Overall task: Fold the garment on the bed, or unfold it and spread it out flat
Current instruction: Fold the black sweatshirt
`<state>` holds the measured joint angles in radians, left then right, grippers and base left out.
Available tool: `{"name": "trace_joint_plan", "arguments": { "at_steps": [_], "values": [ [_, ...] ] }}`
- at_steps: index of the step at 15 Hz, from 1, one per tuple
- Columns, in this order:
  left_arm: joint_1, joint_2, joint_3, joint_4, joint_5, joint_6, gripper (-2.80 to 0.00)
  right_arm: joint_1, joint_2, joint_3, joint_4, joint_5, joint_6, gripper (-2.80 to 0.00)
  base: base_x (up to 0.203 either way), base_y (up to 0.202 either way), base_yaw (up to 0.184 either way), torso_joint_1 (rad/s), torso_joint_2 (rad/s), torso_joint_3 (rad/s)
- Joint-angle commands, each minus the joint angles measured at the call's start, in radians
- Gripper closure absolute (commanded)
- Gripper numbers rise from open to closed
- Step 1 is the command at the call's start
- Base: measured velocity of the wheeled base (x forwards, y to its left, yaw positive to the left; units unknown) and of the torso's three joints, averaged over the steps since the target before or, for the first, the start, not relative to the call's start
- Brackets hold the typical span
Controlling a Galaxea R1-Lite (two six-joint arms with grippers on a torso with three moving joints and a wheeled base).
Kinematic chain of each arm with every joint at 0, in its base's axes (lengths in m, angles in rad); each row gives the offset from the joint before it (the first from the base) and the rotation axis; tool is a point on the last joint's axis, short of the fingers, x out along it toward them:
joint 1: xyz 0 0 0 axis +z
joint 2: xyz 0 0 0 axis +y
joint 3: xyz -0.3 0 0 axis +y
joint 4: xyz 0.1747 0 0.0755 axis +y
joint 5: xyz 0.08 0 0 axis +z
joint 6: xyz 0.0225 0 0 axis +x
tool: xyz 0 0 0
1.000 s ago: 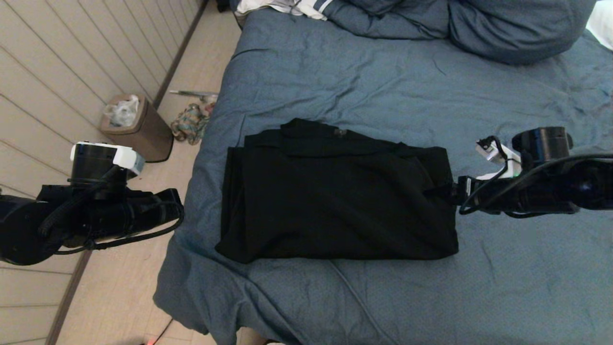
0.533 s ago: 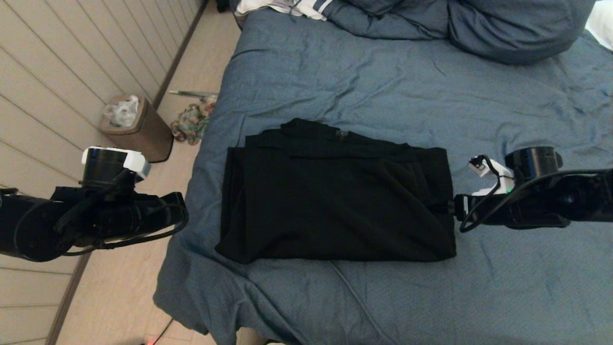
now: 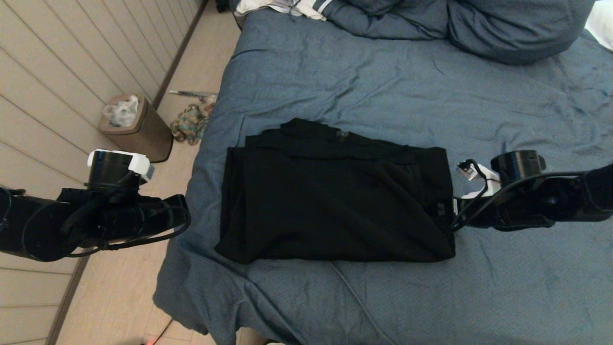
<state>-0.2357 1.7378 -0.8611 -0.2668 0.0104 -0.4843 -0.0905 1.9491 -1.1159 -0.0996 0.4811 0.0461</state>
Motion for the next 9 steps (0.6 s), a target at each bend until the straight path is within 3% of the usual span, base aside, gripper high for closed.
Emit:
{"name": "trace_joint_plan", "arguments": {
  "at_steps": [1, 3, 4, 9],
  "values": [
    [-0.001, 0.003, -0.001, -0.002, 0.000, -0.009, 0.00, 0.032, 0.021, -0.037, -0.002, 0.004, 0.028, -2.80, 0.000, 0.000, 0.000, 0.000, 0.00, 0.000],
    [-0.002, 0.009, 0.001, -0.002, -0.001, -0.010, 0.00, 0.060, 0.054, -0.072, -0.002, 0.000, 0.068, -2.80, 0.000, 0.000, 0.000, 0.000, 0.00, 0.000],
    [-0.002, 0.009, 0.001, -0.002, -0.001, -0.010, 0.00, 0.070, 0.062, -0.074, -0.005, -0.004, 0.072, 0.00, 0.000, 0.000, 0.000, 0.000, 0.00, 0.000],
    [-0.007, 0.008, 0.001, -0.002, -0.020, -0.017, 0.00, 0.078, 0.054, -0.030, -0.068, -0.015, 0.072, 0.00, 0.000, 0.000, 0.000, 0.000, 0.00, 0.000]
  ]
}}
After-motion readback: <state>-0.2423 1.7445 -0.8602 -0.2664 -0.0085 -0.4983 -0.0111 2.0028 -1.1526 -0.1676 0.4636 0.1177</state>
